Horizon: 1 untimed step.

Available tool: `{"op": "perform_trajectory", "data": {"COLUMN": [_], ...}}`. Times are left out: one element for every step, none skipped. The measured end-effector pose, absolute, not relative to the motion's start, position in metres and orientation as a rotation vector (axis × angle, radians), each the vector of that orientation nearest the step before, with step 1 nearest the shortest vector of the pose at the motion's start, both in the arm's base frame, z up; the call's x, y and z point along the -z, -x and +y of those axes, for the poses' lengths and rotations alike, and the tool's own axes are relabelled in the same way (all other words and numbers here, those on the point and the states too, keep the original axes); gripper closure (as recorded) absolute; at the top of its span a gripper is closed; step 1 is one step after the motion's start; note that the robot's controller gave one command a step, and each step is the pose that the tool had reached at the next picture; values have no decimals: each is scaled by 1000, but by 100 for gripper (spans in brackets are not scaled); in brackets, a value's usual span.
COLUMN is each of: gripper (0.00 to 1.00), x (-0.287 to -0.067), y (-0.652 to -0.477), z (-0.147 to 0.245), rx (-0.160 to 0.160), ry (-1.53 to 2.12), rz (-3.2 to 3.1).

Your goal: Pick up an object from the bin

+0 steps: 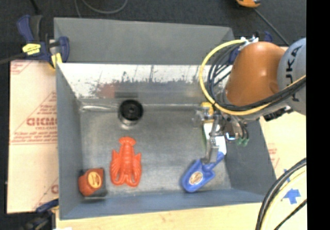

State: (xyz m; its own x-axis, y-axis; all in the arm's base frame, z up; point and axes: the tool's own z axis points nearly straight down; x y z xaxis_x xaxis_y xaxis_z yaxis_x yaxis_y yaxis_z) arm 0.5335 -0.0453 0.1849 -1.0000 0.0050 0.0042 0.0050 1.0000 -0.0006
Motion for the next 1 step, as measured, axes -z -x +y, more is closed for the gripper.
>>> {"op": "perform_trajectory", "data": {"gripper": [0], "x": [-190], "y": [-535], "z": [-45], "rx": [-2], "ry": [7], "rz": [-3145]}}
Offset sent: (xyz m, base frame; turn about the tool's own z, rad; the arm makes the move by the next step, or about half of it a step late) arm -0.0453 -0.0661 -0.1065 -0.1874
